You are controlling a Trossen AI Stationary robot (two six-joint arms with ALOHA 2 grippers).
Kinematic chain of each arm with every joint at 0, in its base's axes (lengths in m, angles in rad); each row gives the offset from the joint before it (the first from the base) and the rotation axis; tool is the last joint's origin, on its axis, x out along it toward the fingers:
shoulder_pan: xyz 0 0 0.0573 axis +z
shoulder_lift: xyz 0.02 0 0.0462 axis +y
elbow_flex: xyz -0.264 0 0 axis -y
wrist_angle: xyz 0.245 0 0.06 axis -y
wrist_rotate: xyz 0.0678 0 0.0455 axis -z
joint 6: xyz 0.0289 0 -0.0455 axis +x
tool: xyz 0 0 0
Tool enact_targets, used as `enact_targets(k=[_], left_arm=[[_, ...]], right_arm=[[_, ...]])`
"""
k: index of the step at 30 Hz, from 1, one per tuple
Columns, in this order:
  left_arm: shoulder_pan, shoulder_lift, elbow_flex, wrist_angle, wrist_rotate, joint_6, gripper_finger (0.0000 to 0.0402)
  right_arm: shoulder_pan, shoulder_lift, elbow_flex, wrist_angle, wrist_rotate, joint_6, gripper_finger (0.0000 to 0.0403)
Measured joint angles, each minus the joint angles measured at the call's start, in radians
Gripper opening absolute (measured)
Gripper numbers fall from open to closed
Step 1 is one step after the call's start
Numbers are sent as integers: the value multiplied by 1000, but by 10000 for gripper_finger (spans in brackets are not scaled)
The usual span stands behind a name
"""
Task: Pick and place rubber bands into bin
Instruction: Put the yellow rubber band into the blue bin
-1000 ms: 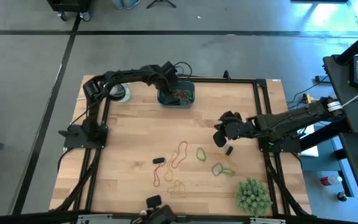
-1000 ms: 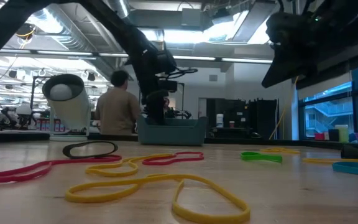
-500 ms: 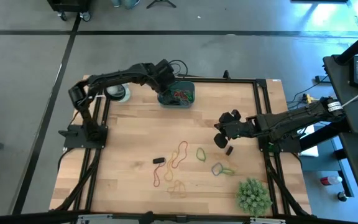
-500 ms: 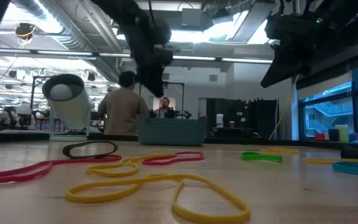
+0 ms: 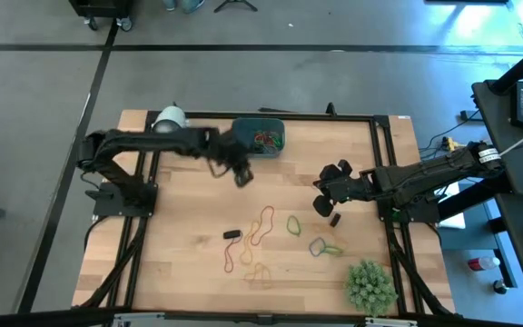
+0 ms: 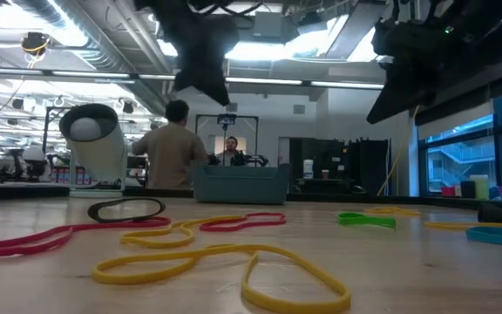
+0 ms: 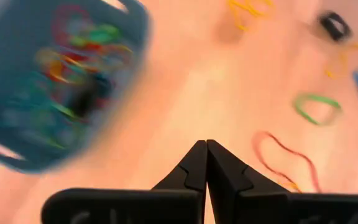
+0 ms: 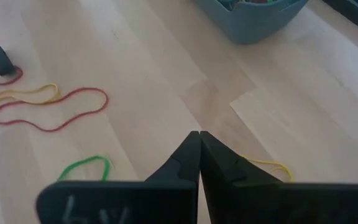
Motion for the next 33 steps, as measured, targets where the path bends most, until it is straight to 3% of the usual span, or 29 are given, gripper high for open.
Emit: enact_targets(k=[8,13,24,33], left_arm=[[-207,-131,-279,243,-88,-196,2],[-286,-207,-395,313,-156,-257,2],[-347,-344,-537,352,-196,-270,1],[-361,-543,-656,349,-193,-212,2]], right_arm=[[-13,0,0,-32,-7,-3,15],[-66,4,0,-102,-88,77,27],[-251,175,0,-100,-195,185,133],[-367,341,0,-98,-263,298,149]])
